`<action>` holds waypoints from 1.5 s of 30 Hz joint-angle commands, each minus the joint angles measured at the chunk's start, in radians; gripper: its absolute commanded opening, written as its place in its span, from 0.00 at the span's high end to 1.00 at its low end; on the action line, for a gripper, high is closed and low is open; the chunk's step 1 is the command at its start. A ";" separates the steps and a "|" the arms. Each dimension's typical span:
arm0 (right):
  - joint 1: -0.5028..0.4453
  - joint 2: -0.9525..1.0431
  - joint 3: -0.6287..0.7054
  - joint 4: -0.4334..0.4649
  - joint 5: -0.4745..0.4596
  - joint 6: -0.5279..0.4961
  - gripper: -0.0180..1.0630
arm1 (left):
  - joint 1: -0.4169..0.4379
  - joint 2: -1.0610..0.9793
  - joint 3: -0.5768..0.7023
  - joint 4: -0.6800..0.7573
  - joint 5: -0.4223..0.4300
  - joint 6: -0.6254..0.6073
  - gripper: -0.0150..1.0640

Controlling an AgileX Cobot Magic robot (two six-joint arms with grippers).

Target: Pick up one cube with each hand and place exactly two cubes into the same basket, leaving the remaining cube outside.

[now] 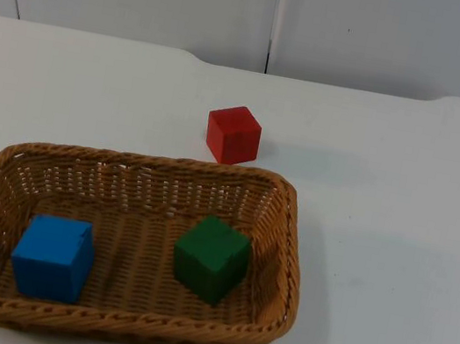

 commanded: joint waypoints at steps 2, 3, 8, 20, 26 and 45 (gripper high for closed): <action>0.005 -0.004 0.001 0.000 -0.001 0.002 0.01 | -0.005 -0.004 0.004 -0.002 -0.011 -0.003 0.01; 0.005 -0.004 0.001 0.000 -0.001 0.002 0.01 | -0.005 -0.004 0.004 -0.002 -0.011 -0.003 0.01; 0.005 -0.004 0.001 0.000 -0.001 0.002 0.01 | -0.005 -0.004 0.004 -0.002 -0.011 -0.003 0.01; 0.005 -0.004 0.001 0.000 -0.001 0.002 0.01 | -0.005 -0.004 0.004 0.000 -0.011 -0.003 0.01; 0.005 -0.004 0.001 0.000 -0.001 0.002 0.01 | -0.005 -0.004 0.004 0.000 -0.011 -0.003 0.01; -0.073 -0.004 0.001 0.006 -0.001 0.002 0.01 | -0.005 -0.004 0.004 0.000 -0.011 -0.003 0.01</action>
